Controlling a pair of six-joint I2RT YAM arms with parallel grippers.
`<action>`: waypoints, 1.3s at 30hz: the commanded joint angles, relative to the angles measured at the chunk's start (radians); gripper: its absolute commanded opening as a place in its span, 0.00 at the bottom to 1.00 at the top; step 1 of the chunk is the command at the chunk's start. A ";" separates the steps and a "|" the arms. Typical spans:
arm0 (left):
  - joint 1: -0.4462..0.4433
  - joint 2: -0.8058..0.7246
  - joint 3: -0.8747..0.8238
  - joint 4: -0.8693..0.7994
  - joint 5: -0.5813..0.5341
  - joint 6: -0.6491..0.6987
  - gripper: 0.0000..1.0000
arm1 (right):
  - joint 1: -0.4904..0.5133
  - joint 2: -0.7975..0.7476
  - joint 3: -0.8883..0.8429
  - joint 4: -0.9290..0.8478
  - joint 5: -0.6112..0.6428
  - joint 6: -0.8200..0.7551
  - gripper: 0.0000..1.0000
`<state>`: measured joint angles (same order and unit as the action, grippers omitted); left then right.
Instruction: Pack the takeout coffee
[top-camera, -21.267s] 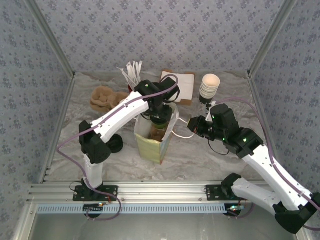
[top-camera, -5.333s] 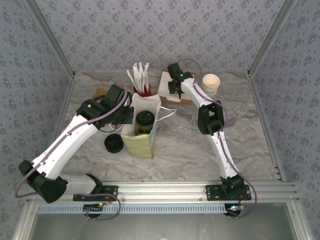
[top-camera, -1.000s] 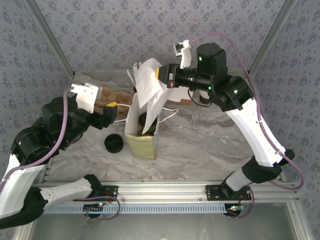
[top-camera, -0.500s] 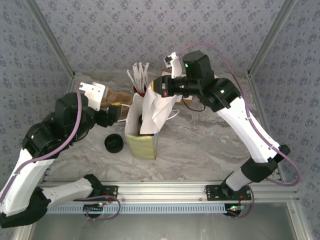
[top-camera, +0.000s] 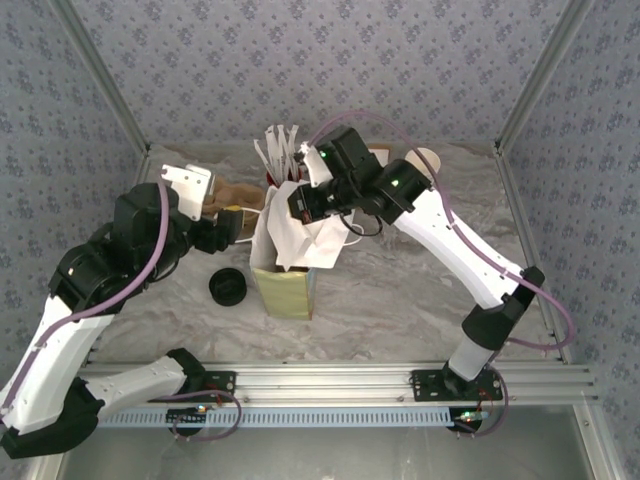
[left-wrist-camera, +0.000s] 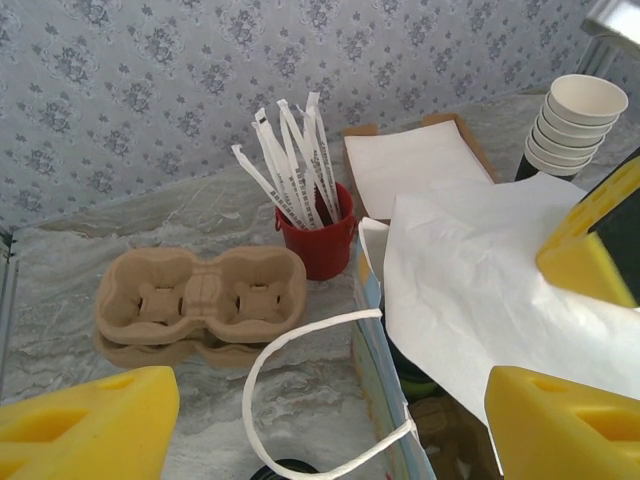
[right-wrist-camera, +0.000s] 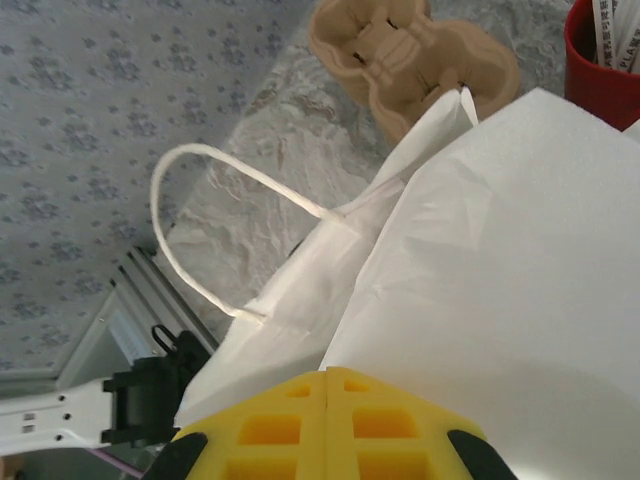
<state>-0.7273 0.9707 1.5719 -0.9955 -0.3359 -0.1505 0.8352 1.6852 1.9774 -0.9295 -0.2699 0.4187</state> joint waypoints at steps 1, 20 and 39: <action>0.013 -0.006 -0.003 0.014 0.022 -0.008 0.80 | 0.023 0.033 0.041 -0.057 0.052 -0.049 0.00; 0.029 -0.011 -0.032 0.021 0.028 -0.013 0.81 | 0.089 0.120 0.136 -0.153 0.091 -0.091 0.24; 0.068 -0.016 -0.061 0.026 0.058 -0.025 0.81 | -0.087 -0.098 0.089 -0.237 0.384 0.005 0.54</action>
<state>-0.6678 0.9668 1.5234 -0.9913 -0.2981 -0.1661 0.7864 1.6241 2.1548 -1.1477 0.0521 0.3580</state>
